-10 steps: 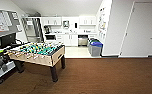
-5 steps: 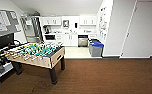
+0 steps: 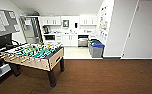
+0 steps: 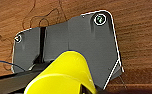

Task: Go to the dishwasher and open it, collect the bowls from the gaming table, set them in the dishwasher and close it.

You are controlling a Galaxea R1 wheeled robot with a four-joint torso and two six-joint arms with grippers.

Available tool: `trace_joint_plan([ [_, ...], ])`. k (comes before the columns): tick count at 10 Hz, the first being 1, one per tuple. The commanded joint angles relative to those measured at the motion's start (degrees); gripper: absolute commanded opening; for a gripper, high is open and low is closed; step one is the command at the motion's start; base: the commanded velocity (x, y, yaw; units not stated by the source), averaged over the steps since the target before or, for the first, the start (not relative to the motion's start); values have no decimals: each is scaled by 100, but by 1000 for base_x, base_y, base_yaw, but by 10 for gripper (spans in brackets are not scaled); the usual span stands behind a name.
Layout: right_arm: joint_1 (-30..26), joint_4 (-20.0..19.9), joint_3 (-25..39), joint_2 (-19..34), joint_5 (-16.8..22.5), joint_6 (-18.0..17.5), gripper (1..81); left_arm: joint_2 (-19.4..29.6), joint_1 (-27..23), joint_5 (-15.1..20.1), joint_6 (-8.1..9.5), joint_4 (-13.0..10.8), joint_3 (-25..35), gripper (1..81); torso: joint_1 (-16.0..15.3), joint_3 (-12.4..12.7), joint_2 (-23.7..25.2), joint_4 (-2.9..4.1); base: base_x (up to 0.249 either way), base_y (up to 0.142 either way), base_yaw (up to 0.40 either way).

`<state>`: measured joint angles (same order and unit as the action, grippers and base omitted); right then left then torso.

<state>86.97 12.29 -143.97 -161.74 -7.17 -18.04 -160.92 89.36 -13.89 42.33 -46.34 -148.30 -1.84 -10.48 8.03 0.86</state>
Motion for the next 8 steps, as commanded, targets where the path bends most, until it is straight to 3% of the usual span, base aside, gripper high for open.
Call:
trace_joint_plan([
  [1, -236, 81, 2, 131, 251, 11, 10, 94, -177, 114, 21, -69, 2, 10, 0, 0, 0, 0, 156, -63, 0],
  [3, -245, 81, 2, 122, 251, 11, 10, 103, -177, 114, 21, -60, 2, 10, 0, 0, 0, 0, 153, -67, 0],
  [8, -228, 90, 2, 131, 251, 12, 10, 121, -177, 105, 13, -51, 2, 10, 2, 0, -2, 0, 139, 0, 0],
])
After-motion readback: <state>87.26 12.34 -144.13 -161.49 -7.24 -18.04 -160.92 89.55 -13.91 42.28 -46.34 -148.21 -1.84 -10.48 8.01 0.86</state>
